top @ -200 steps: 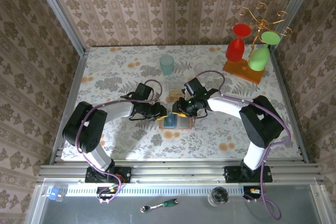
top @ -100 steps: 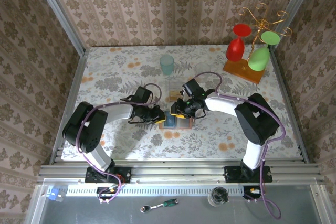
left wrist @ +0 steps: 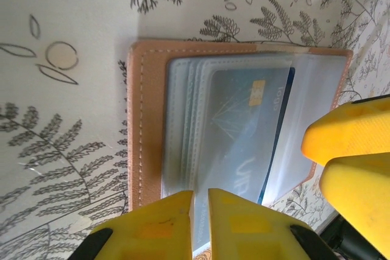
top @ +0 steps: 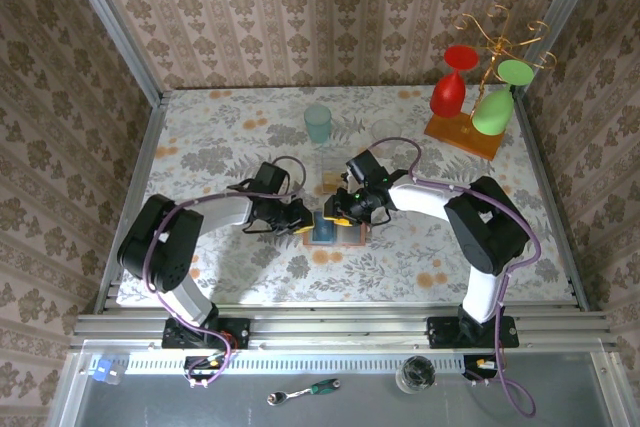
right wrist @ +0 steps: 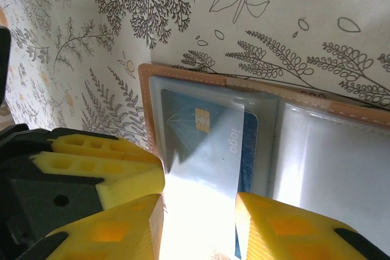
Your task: Take the credit cards out of the card holder
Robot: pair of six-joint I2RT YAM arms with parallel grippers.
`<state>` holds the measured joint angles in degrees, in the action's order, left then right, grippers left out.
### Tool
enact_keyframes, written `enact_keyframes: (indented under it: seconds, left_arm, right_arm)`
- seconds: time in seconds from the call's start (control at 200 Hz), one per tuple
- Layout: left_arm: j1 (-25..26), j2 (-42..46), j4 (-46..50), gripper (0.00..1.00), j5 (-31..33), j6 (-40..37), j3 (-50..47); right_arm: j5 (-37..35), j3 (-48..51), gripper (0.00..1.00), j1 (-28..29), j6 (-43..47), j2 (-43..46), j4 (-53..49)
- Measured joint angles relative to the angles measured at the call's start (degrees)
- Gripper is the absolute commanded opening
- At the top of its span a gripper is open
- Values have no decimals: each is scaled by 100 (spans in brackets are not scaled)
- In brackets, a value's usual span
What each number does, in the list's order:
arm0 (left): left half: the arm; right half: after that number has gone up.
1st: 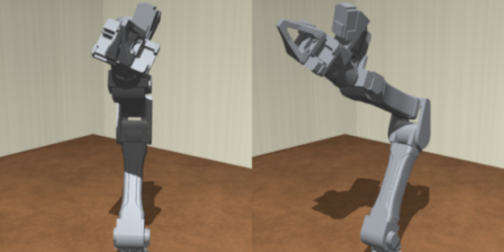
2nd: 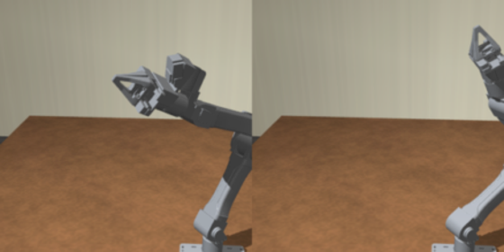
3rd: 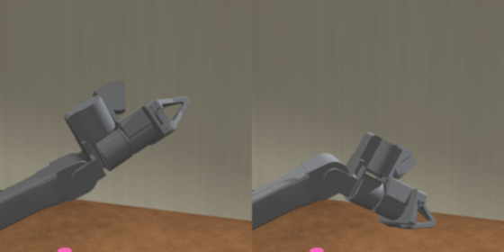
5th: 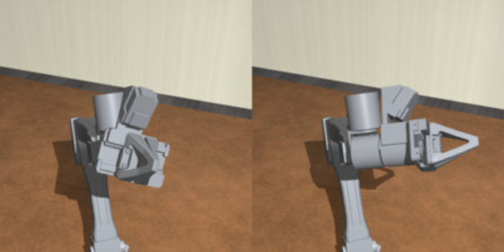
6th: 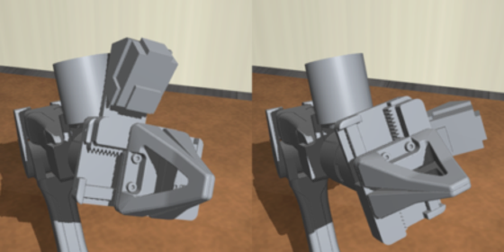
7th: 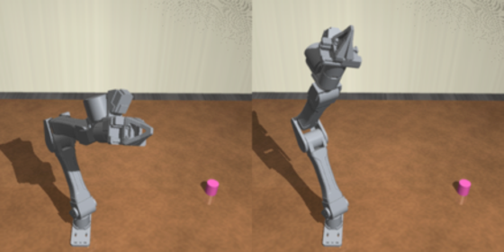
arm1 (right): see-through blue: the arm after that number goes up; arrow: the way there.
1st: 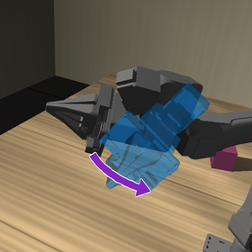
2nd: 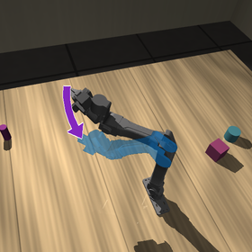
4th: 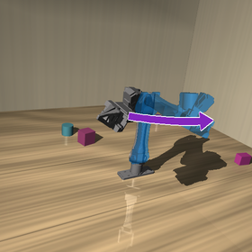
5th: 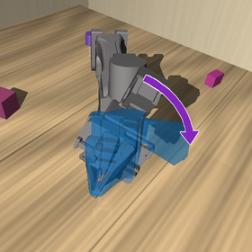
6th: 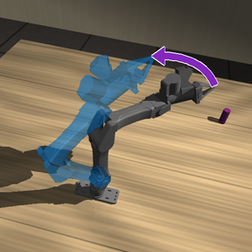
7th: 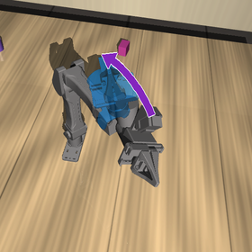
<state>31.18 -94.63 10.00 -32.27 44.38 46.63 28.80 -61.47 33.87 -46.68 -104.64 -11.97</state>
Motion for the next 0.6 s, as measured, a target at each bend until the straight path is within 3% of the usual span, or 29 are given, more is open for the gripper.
enact_keyframes:
  seconds: [0.6]
  left_arm:
    - [-42, -243, 284, 14, 55, -332, 256]
  right_arm:
    - [4, -101, 36, 15, 0, -164, 2]
